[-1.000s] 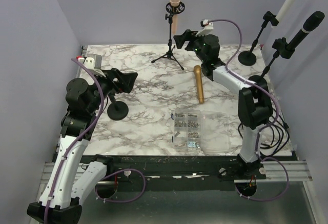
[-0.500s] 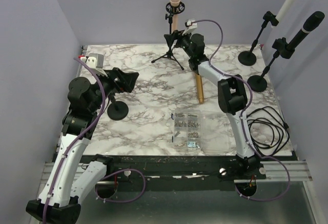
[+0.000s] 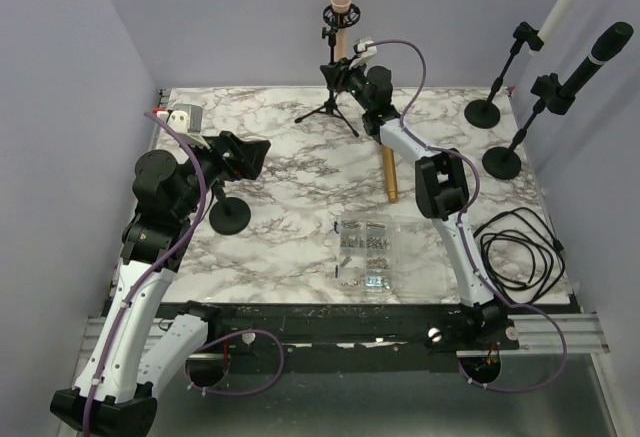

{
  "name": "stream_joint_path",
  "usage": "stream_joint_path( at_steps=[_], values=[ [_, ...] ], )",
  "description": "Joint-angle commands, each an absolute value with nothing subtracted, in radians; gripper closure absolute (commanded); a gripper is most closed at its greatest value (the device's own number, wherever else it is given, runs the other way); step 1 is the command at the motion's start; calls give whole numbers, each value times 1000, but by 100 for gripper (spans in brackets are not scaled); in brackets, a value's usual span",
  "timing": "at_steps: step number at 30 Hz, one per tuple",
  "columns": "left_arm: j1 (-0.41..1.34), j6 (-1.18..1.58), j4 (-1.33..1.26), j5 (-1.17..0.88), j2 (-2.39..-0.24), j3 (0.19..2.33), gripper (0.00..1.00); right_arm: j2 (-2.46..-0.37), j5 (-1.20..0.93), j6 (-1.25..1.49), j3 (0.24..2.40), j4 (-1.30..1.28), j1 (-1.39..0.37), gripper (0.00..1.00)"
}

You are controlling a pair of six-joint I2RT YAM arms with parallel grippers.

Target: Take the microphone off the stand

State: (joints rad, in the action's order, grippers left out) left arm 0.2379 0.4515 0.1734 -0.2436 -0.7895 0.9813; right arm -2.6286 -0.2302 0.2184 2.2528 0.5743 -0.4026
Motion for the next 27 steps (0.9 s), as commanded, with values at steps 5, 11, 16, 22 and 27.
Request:
stream_joint_path(
  at_steps=[5, 11, 16, 22, 27],
  values=[
    [236, 425, 169, -203, -783, 988, 7, -2570, -346, 250, 2174, 583, -430, 87],
    [226, 430, 163, -215, -778, 983, 7, -2394, -388, 267, 1913, 639, -481, 99],
    [222, 428, 161, -199, -766, 978, 7, -2180, -323, 157, 1612, 657, -570, 99],
    [218, 432, 181, -162, -749, 984, 7, -1990, -128, 36, 1361, 606, -732, 99],
    [207, 410, 249, -34, -739, 1012, 7, -1859, -20, 40, 1147, 680, -847, 99]
  ],
)
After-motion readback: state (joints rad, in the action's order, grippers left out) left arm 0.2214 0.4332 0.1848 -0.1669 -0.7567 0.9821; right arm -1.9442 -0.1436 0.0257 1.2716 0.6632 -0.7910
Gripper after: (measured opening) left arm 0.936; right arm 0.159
